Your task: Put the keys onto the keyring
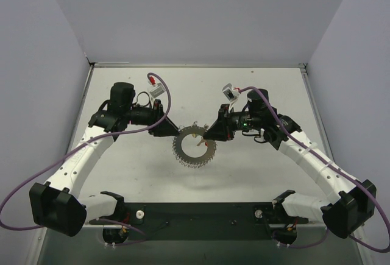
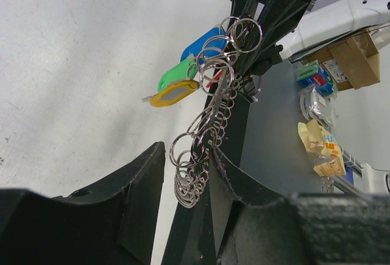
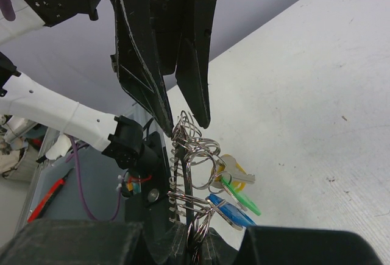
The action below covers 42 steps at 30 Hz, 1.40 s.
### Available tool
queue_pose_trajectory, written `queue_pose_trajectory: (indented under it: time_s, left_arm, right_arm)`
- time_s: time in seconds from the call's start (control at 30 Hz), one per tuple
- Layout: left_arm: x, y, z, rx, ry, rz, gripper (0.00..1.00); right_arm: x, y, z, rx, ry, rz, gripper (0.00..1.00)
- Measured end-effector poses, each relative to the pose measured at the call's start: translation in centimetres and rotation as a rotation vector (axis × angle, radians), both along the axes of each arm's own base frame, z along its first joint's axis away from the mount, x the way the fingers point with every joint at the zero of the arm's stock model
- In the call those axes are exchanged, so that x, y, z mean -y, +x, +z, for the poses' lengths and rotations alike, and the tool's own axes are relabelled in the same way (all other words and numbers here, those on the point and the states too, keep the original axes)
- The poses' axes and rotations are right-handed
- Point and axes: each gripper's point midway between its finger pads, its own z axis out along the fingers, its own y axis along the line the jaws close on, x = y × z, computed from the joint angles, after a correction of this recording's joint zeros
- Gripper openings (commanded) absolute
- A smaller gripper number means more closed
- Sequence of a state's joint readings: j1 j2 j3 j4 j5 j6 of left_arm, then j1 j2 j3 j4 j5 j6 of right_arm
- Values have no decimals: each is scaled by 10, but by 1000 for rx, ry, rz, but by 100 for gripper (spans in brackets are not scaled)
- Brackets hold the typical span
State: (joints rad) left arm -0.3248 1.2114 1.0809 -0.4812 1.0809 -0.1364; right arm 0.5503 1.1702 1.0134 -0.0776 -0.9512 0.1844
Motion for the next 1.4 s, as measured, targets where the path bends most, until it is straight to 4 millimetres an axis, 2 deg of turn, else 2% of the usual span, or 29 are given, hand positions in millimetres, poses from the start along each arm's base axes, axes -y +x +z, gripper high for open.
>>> queue_pose_trajectory:
  time_s: [0.07, 0.17, 0.23, 0.27, 0.73, 1.07, 1.33, 1.4]
  left_arm:
    - [0, 0, 0, -1, 0, 1, 34]
    - [1, 1, 2, 4, -5, 2, 17]
    - [1, 1, 3, 4, -9, 1, 2]
    - [1, 1, 3, 5, -11, 0, 0]
    - [-1, 0, 11, 38, -12, 23, 0]
    - [-9, 5, 21, 199, 36, 107, 0]
    - [-2, 9, 20, 334, 150, 131, 0]
    - [-1, 10, 20, 359, 170, 134, 0]
  right_arm:
    - [0, 0, 0, -1, -1, 0, 0]
    - [0, 0, 0, -1, -1, -1, 0]
    - [0, 0, -1, -2, -2, -3, 0]
    - [0, 0, -2, -3, -4, -3, 0]
    - [-1, 2, -2, 5, 1, 0, 0]
    - [-6, 9, -9, -13, -9, 2, 0]
    - [-4, 7, -15, -44, -29, 0, 0]
    - [-4, 6, -16, -52, -34, 2, 8]
